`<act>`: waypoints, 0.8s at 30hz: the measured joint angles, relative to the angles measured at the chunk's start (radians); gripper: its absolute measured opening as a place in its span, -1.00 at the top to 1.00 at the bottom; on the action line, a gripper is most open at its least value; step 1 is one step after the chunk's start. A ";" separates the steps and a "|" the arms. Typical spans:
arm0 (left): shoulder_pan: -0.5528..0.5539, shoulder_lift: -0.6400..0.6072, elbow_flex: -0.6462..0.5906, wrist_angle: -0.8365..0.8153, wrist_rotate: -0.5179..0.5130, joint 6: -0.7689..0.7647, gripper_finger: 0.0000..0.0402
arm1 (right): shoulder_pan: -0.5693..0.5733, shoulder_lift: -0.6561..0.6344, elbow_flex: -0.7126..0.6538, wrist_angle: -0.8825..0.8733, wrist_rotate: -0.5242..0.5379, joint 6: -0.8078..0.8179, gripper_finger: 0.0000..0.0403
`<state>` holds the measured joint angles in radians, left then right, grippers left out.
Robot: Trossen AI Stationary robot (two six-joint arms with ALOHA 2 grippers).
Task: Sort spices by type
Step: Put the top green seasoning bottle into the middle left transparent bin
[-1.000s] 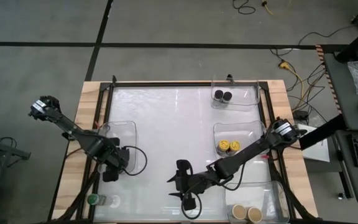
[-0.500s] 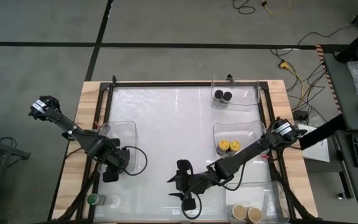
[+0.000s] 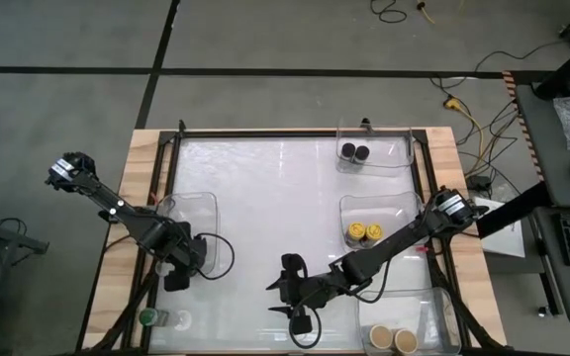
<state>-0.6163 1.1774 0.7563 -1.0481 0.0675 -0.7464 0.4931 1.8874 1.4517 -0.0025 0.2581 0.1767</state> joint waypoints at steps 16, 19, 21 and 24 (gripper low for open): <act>0.001 -0.001 0.002 -0.015 0.093 -0.017 -0.28 | 0.000 0.000 -0.001 -0.003 0.000 -0.005 -0.09; 0.001 -0.004 0.002 -0.039 0.103 -0.023 -0.25 | 0.000 0.000 -0.001 -0.004 0.000 -0.004 -0.09; 0.001 -0.009 0.002 -0.054 0.103 -0.024 -0.23 | 0.000 0.000 -0.001 -0.005 0.000 -0.004 -0.09; 0.001 -0.020 0.002 -0.067 0.103 -0.031 -0.20 | 0.000 0.000 -0.001 -0.008 0.000 -0.001 -0.09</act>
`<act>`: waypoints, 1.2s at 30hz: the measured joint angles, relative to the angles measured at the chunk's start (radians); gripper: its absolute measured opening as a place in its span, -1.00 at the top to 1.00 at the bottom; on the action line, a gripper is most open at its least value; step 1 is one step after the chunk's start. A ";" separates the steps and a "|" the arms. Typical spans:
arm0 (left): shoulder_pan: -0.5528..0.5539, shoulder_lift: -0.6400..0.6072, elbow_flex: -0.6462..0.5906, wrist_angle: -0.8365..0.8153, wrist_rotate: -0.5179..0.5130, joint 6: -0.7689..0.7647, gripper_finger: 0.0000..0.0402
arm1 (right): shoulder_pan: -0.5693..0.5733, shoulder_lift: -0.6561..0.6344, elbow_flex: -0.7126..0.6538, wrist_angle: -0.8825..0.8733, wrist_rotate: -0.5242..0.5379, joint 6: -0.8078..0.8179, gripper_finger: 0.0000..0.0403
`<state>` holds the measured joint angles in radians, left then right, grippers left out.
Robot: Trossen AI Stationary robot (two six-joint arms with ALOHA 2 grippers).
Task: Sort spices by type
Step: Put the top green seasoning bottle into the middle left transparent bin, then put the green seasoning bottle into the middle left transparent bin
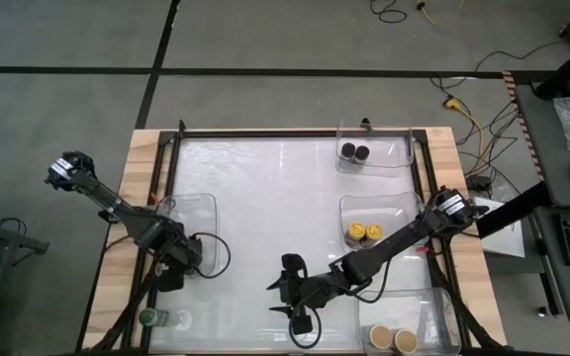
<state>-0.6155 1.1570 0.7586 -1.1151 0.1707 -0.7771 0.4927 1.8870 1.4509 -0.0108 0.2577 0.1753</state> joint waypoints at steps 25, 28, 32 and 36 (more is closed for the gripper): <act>-0.001 -0.042 0.450 -0.196 -0.268 -0.113 -0.12 | 0.003 0.000 0.000 -0.014 0.000 -0.001 -0.09; -0.001 -0.025 0.514 -0.059 -0.293 -0.130 -0.12 | 0.009 0.000 0.000 -0.013 0.001 -0.020 -0.09; -0.017 0.024 0.572 0.145 -0.293 -0.107 -0.12 | 0.013 0.000 0.000 -0.013 0.000 -0.029 -0.09; -0.056 0.106 0.616 0.194 -0.291 -0.064 -0.12 | 0.013 0.000 0.000 -0.013 0.001 -0.027 -0.09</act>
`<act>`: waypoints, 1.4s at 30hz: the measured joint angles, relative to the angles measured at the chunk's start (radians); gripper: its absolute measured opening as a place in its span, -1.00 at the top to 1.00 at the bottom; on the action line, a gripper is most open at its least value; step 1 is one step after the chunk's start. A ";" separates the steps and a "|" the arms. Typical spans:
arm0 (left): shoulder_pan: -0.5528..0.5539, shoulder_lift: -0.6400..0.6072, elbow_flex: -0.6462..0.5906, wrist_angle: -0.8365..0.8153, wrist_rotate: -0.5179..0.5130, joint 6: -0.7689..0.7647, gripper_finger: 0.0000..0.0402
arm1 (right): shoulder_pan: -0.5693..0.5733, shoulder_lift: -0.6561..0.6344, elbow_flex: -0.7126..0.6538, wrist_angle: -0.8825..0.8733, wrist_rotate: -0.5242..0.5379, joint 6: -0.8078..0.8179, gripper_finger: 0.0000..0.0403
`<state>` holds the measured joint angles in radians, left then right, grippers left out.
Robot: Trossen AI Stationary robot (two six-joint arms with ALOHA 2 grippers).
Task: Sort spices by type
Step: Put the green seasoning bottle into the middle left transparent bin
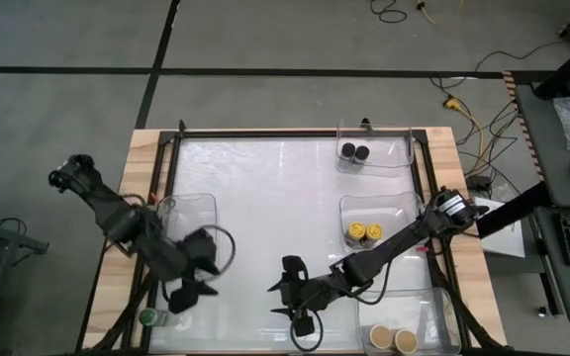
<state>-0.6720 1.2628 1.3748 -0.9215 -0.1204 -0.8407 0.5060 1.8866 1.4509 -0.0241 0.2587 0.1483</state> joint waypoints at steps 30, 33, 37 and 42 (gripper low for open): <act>-0.342 0.726 0.636 -0.645 0.079 -0.276 -0.12 | 0.069 0.000 0.000 0.000 0.002 0.035 -0.09; -0.369 0.745 0.617 -0.640 0.092 -0.282 -0.14 | 0.071 0.000 0.000 0.000 0.003 0.036 -0.09; -0.395 0.736 0.546 -0.645 0.182 -0.307 -0.17 | 0.078 0.000 0.000 0.000 0.003 0.042 -0.09; -0.423 0.689 0.419 -0.652 0.325 -0.371 -0.17 | 0.104 0.000 0.000 0.003 0.003 0.010 -0.09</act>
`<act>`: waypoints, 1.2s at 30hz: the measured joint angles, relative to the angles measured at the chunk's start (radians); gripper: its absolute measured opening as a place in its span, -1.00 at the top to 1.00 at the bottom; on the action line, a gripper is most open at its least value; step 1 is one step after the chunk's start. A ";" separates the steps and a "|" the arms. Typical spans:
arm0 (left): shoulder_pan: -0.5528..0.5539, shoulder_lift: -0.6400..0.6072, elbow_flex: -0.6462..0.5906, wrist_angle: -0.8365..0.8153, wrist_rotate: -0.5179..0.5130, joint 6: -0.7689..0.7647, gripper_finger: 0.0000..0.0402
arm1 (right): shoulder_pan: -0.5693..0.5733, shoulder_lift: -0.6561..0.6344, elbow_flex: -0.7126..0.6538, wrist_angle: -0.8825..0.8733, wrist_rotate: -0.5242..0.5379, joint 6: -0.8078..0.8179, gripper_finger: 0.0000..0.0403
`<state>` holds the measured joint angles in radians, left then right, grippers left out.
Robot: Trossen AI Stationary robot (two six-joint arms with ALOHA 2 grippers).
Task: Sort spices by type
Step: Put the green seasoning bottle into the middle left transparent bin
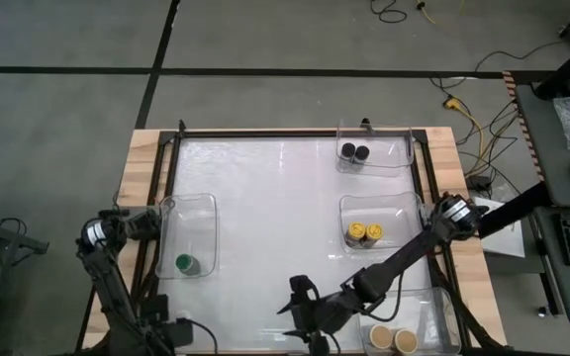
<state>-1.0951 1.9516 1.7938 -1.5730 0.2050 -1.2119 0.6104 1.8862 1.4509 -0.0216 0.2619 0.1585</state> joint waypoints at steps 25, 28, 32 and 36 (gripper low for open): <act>-0.009 -0.107 -0.241 0.002 0.121 0.165 -0.32 | 0.035 0.057 -0.001 0.004 0.000 -0.049 -0.09; -0.009 -0.107 -0.253 0.002 0.150 0.184 -0.38 | 0.038 0.057 -0.001 0.004 0.001 -0.048 -0.09; -0.009 -0.107 -0.269 0.002 0.153 0.212 -0.43 | 0.044 0.057 -0.001 0.004 0.001 -0.053 -0.09; -0.009 -0.107 -0.272 0.002 0.149 0.240 -0.44 | 0.051 0.057 -0.001 -0.001 0.000 -0.054 -0.09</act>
<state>-1.1042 1.8450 1.5219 -1.5707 0.3538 -0.9718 0.6612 1.9434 1.4502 -0.0228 0.2623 0.1041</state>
